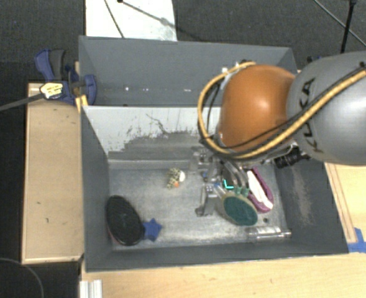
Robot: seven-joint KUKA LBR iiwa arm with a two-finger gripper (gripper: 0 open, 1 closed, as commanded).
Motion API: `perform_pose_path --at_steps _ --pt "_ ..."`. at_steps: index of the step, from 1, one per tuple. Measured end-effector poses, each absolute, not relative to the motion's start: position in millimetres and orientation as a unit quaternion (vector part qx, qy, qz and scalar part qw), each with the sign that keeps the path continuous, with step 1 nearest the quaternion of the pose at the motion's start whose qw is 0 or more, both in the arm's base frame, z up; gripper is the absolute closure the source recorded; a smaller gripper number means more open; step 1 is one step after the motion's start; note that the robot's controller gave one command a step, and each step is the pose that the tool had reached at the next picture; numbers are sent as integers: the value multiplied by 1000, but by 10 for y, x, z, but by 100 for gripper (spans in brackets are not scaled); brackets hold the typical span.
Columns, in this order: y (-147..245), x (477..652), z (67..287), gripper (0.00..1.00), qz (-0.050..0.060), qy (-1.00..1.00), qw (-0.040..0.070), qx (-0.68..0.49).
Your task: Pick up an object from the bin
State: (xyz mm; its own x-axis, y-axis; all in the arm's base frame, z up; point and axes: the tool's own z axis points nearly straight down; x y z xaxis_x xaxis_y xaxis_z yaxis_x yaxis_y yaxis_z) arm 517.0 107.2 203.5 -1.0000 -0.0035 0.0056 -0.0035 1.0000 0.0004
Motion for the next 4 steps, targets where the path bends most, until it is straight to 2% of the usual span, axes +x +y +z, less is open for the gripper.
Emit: perform_pose_path --at_steps 1,2,3,4 --pt "2459 5159 1490 0 -2 -999 -1 35" --pt "2388 4827 688 0 2 -1000 5 5" --pt "2376 4903 742 100 -1 -1000 -7 1" --pt "2416 5123 1910 100 -2 -1000 -5 12"
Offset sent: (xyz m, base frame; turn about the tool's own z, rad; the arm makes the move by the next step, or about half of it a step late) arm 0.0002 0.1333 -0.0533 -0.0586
